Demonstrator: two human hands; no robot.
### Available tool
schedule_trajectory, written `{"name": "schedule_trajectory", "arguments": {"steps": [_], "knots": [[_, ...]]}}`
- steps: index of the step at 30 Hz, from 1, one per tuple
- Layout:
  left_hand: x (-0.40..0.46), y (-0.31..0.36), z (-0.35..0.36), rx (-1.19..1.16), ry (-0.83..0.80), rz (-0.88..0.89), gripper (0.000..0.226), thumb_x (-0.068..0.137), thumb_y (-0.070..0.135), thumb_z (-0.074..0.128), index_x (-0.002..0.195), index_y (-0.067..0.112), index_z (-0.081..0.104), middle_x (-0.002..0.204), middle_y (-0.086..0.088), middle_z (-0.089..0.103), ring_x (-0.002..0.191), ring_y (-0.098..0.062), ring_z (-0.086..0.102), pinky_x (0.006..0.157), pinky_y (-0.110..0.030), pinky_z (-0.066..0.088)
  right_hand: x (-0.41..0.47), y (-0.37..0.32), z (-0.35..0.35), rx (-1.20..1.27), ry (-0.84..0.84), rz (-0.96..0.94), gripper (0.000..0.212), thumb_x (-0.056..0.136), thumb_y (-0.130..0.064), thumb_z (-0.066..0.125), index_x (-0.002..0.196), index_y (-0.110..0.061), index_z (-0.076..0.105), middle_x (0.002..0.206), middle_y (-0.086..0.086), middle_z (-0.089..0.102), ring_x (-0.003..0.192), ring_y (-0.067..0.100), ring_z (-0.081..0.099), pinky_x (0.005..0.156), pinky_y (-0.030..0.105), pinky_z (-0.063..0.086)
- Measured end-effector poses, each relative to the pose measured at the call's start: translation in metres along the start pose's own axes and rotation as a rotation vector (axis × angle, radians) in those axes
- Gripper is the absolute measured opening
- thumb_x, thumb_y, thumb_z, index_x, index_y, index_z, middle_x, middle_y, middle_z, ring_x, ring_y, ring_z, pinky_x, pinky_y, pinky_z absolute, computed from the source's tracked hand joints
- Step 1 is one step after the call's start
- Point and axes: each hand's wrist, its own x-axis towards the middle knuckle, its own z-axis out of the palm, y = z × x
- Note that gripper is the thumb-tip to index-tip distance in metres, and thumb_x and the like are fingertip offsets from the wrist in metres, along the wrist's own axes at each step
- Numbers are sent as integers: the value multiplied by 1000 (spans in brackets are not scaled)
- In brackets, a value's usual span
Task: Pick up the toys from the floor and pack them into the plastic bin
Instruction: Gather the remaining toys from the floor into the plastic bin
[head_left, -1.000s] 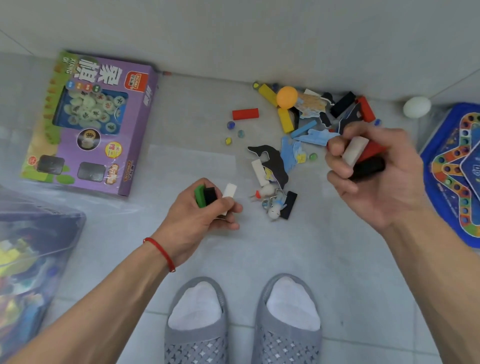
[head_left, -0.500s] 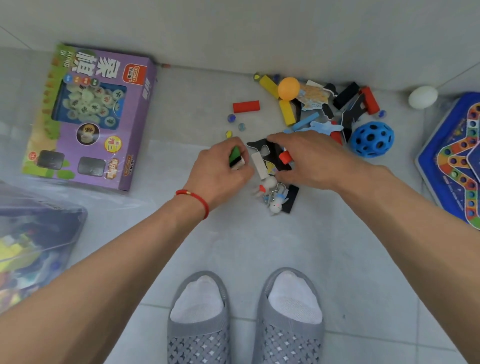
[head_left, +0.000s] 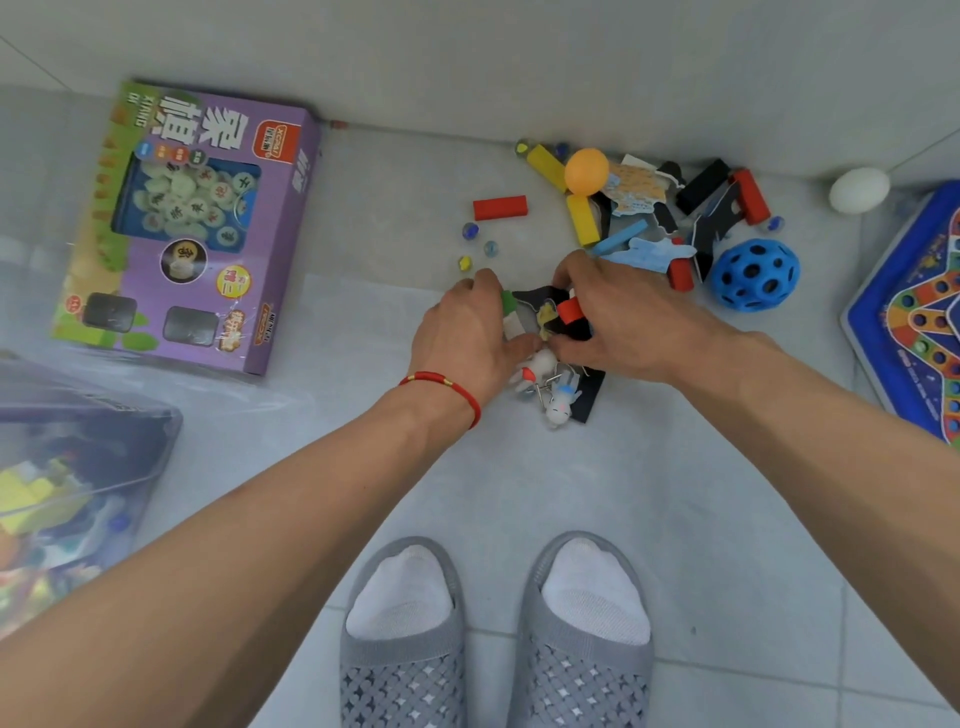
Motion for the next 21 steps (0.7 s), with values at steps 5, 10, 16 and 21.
{"name": "schedule_trajectory", "arguments": {"steps": [5,10,16,21], "knots": [[-4,-3,0,-33,53,9,37,85,25,69,110,6,49,101,-11,52,83,-31,52,65,-32,32,-8,-8,2,20,6,63,57,75,-46,76,106,-17,39,78,0,51,67,21,54,51,38,44],[-11,-6,0,-109,104,6,27,88,12,60,113,3,52,103,-16,56,89,-35,55,65,-30,30,-24,-20,-6,236,114,269,53,73,-41,76,104,-19,40,74,-10,49,65,10,53,51,30,37],[-47,-16,-39,-685,88,-299,19,86,21,69,96,9,57,82,-5,61,73,-21,60,59,-21,49,-68,-55,-15,1396,58,533,35,86,-25,54,121,-17,56,73,7,50,61,20,44,56,36,32],[-132,-33,-116,-1650,-157,-615,10,93,2,60,102,7,60,90,-14,65,74,-24,62,67,-38,58,-89,-123,-53,1860,-284,516,46,86,-16,44,126,-3,62,93,19,61,71,27,57,56,33,49]]}}
